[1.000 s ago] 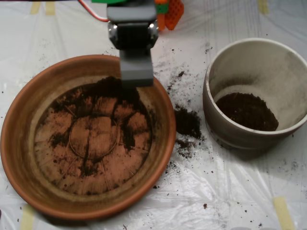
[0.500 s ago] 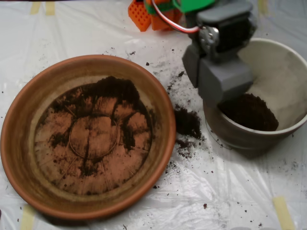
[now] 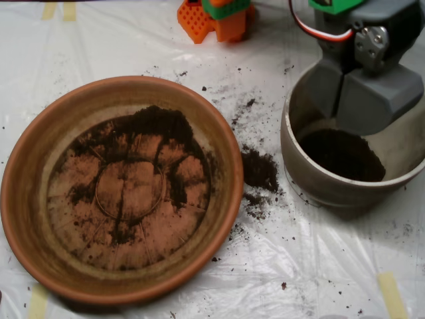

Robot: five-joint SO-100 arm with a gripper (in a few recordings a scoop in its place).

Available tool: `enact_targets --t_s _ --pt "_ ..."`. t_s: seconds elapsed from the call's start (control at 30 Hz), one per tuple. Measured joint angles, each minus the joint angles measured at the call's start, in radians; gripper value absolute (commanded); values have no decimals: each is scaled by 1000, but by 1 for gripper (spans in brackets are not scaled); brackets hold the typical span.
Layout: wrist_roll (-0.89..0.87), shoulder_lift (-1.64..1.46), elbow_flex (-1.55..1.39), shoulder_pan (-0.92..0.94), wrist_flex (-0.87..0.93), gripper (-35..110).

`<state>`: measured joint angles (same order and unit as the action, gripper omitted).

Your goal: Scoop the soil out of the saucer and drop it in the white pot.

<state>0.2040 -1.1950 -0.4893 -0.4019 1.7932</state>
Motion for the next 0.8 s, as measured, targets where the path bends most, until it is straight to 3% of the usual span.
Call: enact_targets --t_s 0.07,0.3,0.5,0.67,0.8 --pt "9 0 -55 -14 0 49" --pt "14 -23 -141 -26 0 51" --pt "-29 -153 -140 29 2 48" --pt "-87 -241 -152 176 -2 33" --pt "-109 -402 -377 337 -117 24"
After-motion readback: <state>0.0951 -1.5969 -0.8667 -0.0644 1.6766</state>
